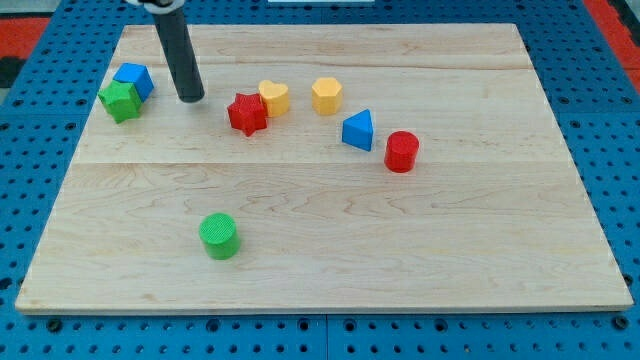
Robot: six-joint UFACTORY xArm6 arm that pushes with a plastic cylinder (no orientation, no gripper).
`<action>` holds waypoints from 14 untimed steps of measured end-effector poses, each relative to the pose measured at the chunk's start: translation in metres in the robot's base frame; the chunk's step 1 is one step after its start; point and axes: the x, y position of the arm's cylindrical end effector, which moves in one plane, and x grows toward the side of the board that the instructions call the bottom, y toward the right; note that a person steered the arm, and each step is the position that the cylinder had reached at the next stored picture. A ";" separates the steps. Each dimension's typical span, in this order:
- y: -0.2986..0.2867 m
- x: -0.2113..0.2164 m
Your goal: Nudge the green circle left a bit
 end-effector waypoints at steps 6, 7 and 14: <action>0.114 0.136; 0.113 0.177; 0.079 0.178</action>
